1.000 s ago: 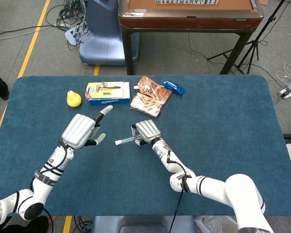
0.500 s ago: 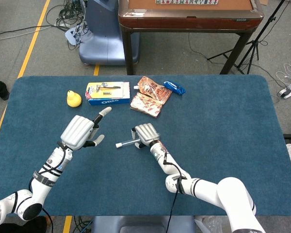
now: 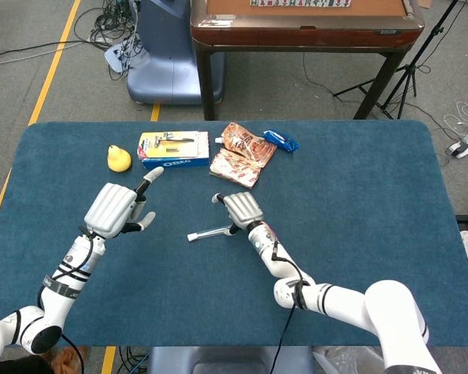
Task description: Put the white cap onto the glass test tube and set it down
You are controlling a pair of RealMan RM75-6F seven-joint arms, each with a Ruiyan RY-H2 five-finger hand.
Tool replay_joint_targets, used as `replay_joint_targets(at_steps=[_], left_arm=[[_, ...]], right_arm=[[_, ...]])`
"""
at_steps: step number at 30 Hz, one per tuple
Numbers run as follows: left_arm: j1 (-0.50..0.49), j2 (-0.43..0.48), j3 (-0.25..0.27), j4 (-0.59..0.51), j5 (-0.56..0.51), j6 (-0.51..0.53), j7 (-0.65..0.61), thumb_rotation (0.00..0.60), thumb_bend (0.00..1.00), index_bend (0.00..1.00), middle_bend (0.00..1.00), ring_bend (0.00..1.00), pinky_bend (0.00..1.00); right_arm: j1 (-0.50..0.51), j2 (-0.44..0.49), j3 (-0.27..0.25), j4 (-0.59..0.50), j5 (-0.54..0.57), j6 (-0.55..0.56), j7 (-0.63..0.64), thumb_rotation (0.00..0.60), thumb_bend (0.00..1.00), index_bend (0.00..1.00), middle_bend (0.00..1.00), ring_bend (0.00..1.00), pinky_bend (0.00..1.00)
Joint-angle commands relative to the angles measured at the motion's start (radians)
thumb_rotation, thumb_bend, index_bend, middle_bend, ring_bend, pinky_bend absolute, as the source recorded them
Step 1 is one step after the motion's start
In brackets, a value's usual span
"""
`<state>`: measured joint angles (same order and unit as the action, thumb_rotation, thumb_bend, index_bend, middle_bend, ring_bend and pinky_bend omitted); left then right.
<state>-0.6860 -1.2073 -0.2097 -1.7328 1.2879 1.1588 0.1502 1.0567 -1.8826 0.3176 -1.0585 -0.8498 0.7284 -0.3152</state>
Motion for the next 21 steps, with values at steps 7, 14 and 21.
replay_joint_targets(at_steps=[7,14,21], left_arm=[[0.112,0.081,0.043,0.034,-0.064,0.06,0.017,0.6,0.3,0.13,0.59,0.61,0.88],[0.229,0.12,0.086,0.096,-0.082,0.136,-0.022,0.6,0.3,0.17,0.37,0.36,0.56],[0.329,0.11,0.123,0.143,-0.032,0.245,-0.043,0.6,0.3,0.16,0.31,0.3,0.44]], right_arm=[[-0.233,0.464,-0.095,-0.541,-0.07,0.286,-0.144,0.6,0.15,0.4,0.9,0.98,1.0],[-0.428,0.743,-0.205,-0.772,-0.202,0.459,-0.111,0.6,0.17,0.4,0.68,0.71,0.94],[-0.615,0.84,-0.309,-0.815,-0.367,0.646,-0.041,0.6,0.23,0.4,0.59,0.61,0.86]])
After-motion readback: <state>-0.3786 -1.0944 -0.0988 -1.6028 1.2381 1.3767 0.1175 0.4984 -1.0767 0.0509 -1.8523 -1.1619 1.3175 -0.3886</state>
